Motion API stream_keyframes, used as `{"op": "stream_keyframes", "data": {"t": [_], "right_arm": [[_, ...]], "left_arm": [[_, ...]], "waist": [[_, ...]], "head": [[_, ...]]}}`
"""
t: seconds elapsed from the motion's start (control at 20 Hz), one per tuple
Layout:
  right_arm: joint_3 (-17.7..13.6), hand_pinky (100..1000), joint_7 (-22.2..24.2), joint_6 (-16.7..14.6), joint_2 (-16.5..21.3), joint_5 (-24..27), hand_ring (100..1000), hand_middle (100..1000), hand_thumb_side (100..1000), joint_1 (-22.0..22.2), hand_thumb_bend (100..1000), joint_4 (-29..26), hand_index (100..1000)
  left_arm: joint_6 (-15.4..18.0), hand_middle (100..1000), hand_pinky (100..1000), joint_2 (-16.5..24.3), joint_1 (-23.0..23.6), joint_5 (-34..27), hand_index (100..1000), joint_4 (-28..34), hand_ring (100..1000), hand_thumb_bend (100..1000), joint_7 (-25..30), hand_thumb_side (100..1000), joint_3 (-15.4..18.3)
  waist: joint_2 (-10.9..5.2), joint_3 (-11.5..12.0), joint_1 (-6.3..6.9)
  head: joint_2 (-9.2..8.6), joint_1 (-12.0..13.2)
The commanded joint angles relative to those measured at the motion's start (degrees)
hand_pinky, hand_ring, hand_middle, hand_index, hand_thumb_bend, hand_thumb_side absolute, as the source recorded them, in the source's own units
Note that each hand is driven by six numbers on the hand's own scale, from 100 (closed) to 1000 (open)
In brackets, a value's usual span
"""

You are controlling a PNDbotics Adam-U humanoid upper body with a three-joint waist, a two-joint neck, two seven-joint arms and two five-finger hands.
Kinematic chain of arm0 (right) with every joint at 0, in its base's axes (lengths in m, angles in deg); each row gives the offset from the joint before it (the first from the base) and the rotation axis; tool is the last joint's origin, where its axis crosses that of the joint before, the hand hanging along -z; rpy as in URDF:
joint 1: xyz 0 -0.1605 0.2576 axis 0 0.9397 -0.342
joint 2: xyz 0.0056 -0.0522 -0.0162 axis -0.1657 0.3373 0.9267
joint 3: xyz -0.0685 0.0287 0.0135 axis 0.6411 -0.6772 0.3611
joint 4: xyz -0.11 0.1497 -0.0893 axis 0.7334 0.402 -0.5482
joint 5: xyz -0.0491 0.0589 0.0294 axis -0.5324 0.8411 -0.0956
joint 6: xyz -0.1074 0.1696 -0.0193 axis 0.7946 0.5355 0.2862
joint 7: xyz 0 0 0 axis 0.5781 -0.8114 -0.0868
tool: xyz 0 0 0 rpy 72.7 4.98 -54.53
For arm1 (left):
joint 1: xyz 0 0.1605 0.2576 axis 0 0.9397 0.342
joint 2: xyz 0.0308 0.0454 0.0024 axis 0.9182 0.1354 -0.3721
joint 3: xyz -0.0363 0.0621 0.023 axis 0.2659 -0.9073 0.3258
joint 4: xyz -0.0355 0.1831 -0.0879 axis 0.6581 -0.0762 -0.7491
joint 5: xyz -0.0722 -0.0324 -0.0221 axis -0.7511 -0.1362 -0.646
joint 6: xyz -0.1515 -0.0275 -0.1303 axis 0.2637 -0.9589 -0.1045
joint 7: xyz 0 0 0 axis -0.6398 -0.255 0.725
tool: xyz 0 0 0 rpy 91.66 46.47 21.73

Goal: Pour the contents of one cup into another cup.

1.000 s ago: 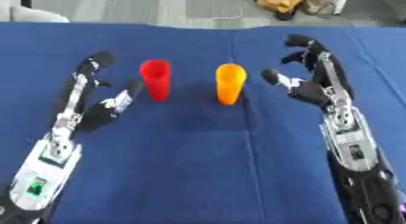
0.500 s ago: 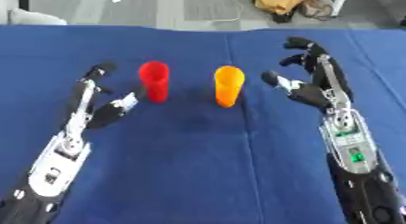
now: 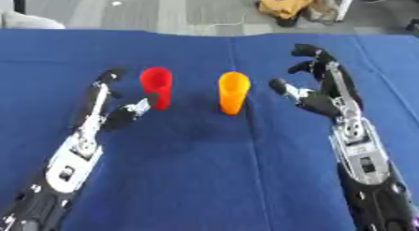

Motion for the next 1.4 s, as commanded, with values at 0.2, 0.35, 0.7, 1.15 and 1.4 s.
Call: {"op": "stream_keyframes", "data": {"t": [0.2, 0.35, 0.7, 1.15, 1.4], "right_arm": [[0.1, 826, 0.3, -0.2, 0.1, 0.6, 620, 739, 425, -1.0, 792, -0.9, 838], [0.2, 827, 0.4, -0.3, 0.0, 0.6, 620, 739, 426, -1.1, 791, -0.9, 838], [0.3, 827, 0.5, -0.3, -0.2, 0.8, 620, 738, 425, -1.4, 790, -0.9, 838], [0.3, 827, 0.5, -0.3, -0.3, 0.9, 620, 738, 433, -1.4, 780, -0.9, 839], [0.3, 827, 0.5, -0.3, -0.4, 1.0, 620, 738, 435, -1.5, 777, -0.9, 839]], "left_arm": [[0.9, 862, 670, 0.5, -3.9, 1.3, 917, -3.3, 884, 706, -1.4, 601, 0.0], [1.4, 859, 668, 0.4, -4.9, 1.8, 920, -4.7, 882, 705, -1.9, 601, -0.1], [3.0, 851, 666, -0.1, -7.0, 1.6, 920, -5.4, 879, 699, -0.8, 599, -1.0], [3.4, 835, 659, -1.1, -7.8, 2.9, 921, -6.2, 870, 668, 0.3, 597, -2.0], [3.3, 829, 650, -1.9, -8.0, 3.0, 922, -7.7, 862, 635, 0.3, 593, -2.0]], "waist": [[-0.29, -0.4, -0.23], [-0.11, -0.5, -0.35], [0.31, -1.0, -0.63], [0.52, -1.4, -0.68], [0.71, -1.6, -0.68]], "head": [[-1.39, 0.4], [-1.59, 0.6], [-2.04, 0.8], [-2.22, 0.9], [-2.35, 0.8]]}}
